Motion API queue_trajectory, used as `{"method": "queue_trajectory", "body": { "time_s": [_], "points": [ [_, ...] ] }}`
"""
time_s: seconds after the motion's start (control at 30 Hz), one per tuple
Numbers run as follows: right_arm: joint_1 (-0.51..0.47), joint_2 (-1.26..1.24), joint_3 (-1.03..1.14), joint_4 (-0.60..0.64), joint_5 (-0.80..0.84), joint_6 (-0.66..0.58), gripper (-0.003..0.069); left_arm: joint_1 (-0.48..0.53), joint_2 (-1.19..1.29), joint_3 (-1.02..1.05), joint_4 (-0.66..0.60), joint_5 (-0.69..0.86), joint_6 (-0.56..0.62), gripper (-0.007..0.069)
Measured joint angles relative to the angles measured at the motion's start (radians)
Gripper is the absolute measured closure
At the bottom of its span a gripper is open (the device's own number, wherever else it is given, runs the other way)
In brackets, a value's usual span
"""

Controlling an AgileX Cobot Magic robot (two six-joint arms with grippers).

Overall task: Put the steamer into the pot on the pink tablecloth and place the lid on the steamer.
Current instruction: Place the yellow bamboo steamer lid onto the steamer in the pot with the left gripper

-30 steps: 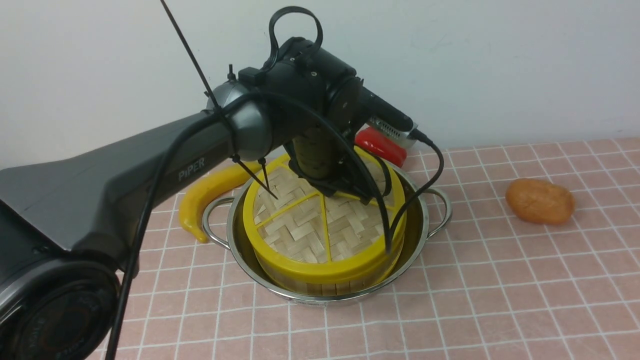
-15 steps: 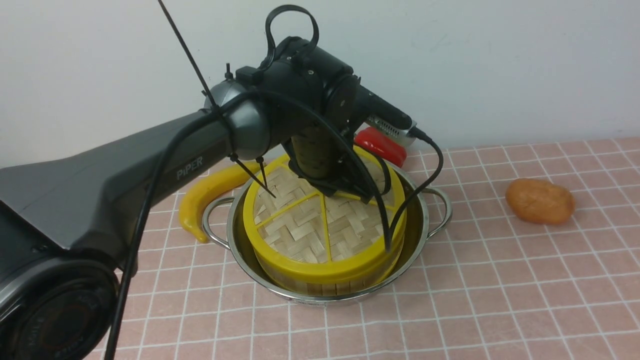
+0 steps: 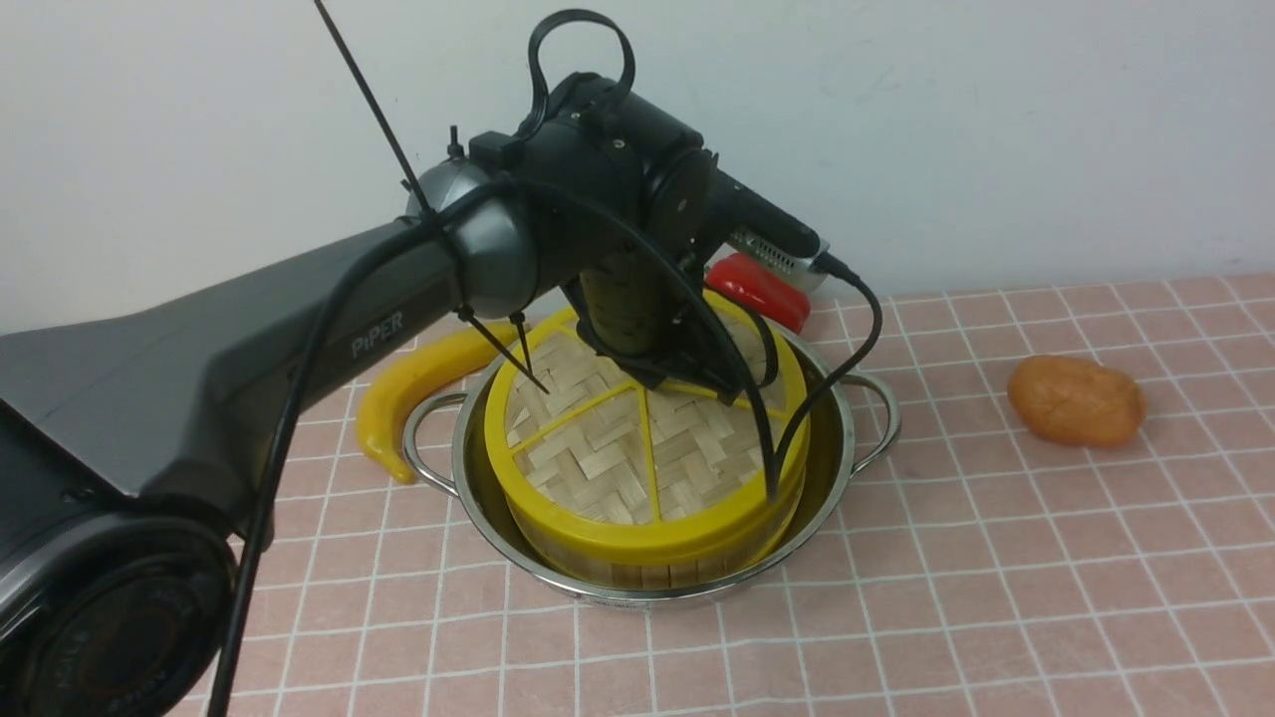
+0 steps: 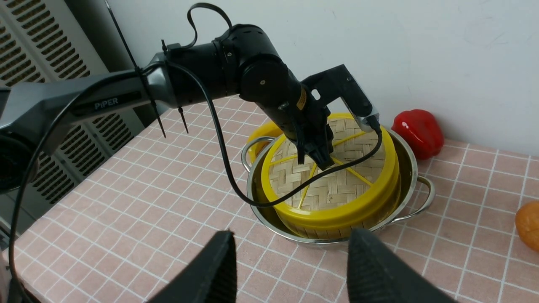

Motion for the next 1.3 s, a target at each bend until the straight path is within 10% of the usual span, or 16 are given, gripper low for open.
{"method": "queue_trajectory", "body": {
  "time_s": [1.1,1.3],
  "points": [
    [0.000,0.000,0.000,0.000,0.000,0.000,0.0293,0.000,0.020,-0.032,-0.009,0.013,0.001,0.0496],
    [0.000,0.000,0.000,0.000,0.000,0.000,0.0293,0.000,0.009,-0.093,-0.003,0.020,0.008,0.0291]
  ]
}}
